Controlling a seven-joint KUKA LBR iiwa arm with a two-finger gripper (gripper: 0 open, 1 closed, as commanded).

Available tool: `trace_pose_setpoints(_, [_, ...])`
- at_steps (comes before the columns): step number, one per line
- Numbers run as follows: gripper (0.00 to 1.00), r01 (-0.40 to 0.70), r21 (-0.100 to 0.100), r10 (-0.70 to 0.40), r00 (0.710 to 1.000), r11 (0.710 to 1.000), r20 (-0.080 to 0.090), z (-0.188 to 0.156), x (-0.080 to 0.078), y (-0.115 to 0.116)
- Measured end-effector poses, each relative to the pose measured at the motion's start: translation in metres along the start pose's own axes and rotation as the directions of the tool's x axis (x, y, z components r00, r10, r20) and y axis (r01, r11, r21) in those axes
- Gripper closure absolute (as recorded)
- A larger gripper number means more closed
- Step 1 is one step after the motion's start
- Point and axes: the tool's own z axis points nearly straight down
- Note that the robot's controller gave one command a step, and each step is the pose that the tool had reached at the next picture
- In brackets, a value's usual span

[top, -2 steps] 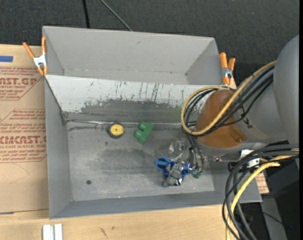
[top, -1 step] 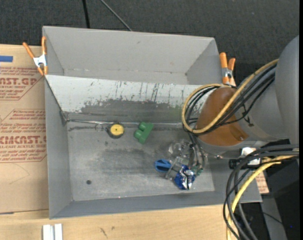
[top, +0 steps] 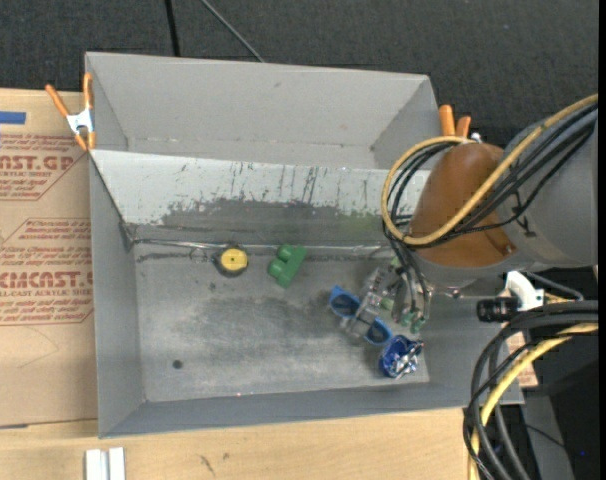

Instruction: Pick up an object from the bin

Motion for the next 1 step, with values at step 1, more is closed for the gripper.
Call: trace_pose_setpoints(1, [1.0, 0.001, 0.001, -0.001, 1.0, 1.0, -0.003, -0.0201, -0.0005, 0.0009])
